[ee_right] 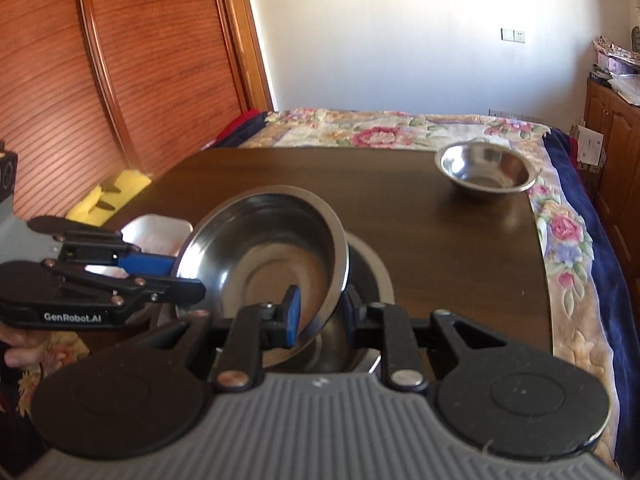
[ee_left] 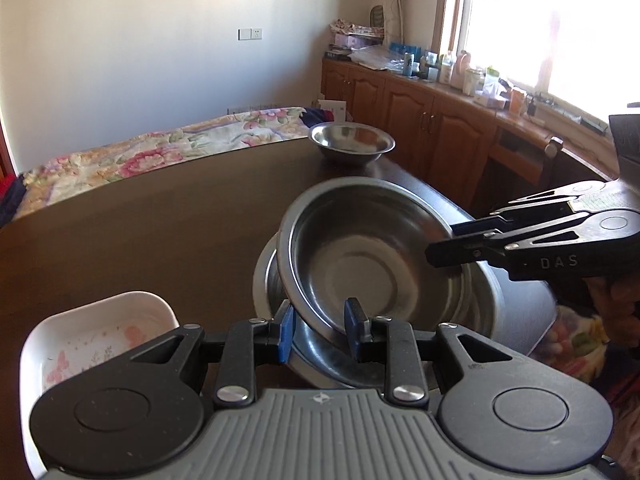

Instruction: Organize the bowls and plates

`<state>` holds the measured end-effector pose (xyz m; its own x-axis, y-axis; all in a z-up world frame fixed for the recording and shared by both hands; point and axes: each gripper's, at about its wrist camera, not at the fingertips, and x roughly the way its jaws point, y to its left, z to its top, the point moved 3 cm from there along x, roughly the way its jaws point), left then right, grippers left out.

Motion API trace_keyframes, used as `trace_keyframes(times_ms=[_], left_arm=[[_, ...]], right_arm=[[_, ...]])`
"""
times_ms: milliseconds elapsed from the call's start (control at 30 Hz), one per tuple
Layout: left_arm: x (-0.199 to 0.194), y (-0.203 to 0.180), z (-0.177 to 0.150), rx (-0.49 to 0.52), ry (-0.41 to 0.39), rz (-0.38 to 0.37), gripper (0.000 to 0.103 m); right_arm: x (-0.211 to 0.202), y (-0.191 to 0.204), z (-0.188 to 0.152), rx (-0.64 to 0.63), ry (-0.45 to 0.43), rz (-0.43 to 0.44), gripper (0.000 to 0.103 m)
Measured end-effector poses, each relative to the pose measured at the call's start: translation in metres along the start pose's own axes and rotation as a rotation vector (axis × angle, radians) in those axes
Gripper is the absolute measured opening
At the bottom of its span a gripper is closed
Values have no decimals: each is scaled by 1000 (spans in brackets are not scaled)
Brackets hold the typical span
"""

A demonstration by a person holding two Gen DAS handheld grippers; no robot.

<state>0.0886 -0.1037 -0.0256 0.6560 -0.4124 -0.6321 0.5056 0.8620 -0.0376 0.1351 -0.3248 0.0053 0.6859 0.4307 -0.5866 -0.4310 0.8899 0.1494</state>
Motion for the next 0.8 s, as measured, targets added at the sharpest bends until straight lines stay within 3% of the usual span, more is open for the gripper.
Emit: trace_keyframes(times_ms=[300,633,800], left_arm=[[7,0,-5,38,7,15,27],[2,1,-4,7,-14,13,27],[-5,6,13,-24,-65,0,38]], right_arm=[[2,1,-10,-30,20,-32,24],[3,6,-10,-92,18,-64,24],[-4,2,-2,-80,-31,-54,24]])
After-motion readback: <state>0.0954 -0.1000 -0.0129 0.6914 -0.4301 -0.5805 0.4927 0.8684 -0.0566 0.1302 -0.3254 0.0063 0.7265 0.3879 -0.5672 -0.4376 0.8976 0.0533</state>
